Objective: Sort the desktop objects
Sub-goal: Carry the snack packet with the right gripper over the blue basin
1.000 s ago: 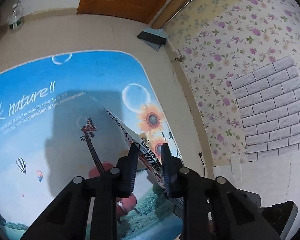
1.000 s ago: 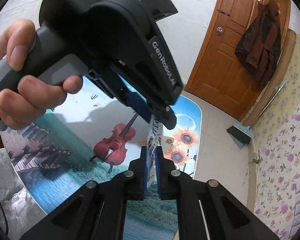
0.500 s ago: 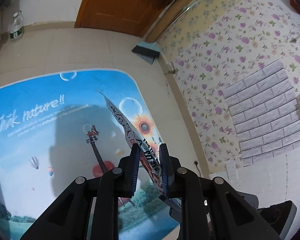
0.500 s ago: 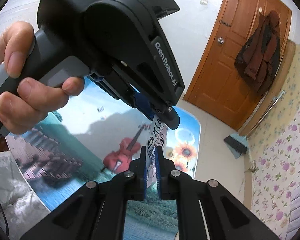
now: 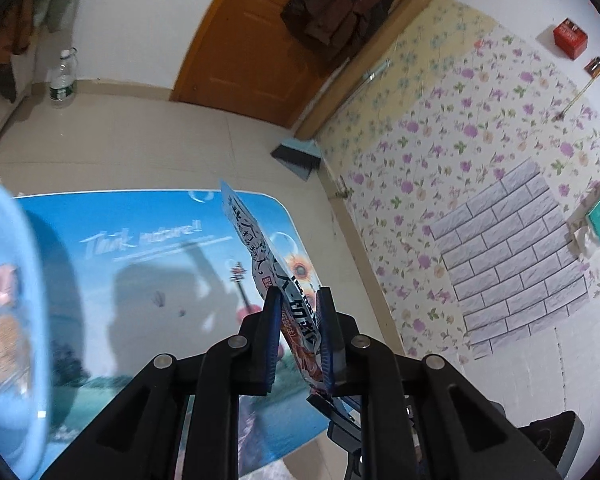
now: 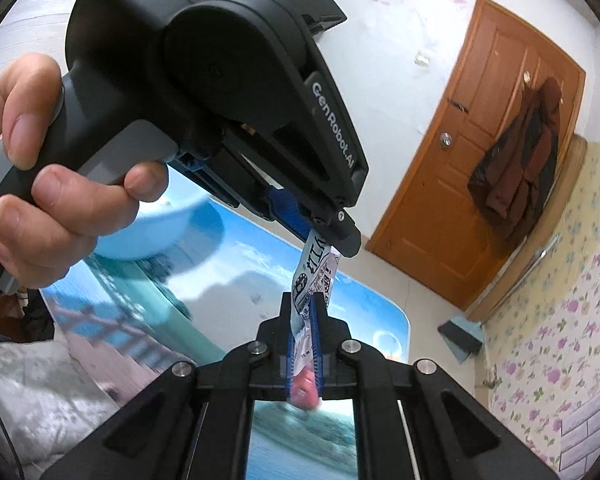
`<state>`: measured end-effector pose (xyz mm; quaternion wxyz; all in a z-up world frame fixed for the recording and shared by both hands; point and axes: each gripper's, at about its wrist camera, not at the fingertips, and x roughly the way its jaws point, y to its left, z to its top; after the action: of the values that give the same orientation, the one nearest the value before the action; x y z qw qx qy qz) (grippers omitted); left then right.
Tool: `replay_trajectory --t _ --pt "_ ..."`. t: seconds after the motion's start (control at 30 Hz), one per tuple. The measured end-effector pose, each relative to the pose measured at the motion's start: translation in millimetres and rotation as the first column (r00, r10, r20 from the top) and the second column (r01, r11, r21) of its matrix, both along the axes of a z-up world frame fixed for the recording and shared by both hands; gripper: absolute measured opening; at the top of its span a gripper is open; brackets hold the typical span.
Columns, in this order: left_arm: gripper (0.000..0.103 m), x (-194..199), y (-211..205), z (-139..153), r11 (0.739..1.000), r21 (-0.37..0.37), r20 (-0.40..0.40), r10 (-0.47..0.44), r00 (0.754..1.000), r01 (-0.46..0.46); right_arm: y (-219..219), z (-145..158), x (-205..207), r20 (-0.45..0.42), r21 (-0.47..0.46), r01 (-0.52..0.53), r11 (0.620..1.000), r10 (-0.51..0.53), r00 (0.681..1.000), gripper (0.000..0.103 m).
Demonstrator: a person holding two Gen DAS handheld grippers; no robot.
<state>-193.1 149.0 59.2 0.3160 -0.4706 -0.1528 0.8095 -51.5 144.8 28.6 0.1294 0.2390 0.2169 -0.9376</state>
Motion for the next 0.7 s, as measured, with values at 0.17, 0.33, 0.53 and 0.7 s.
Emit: replay_trajectory --t 0.17,0.33,0.53,0.7 --pt "0.015 12.7 -51.9 17.8 0.998 0.018 -0.028 0.062 0.998 -0.061 -49.1 10.7 10.1 -0.036 0.016 -0.037 0.999 0.038 0.999 0.008" --pt "0.016 25.9 -118.8 19.4 0.990 0.023 -0.043 0.140 0.989 -0.140 -100.6 13.3 10.1 -0.042 0.024 -0.109 0.994 0.110 0.993 0.008" --pt "0.016 35.9 -204.3 10.6 0.972 0.003 -0.039 0.236 0.971 -0.236 -172.0 6.0 4.7 -0.025 0.039 -0.203 0.978 0.205 0.979 0.008" --pt "0.016 35.9 -258.5 -4.2 0.958 0.009 -0.009 0.286 0.958 -0.286 -220.3 -4.7 -4.6 0.000 0.039 -0.264 0.964 0.264 0.964 0.008"
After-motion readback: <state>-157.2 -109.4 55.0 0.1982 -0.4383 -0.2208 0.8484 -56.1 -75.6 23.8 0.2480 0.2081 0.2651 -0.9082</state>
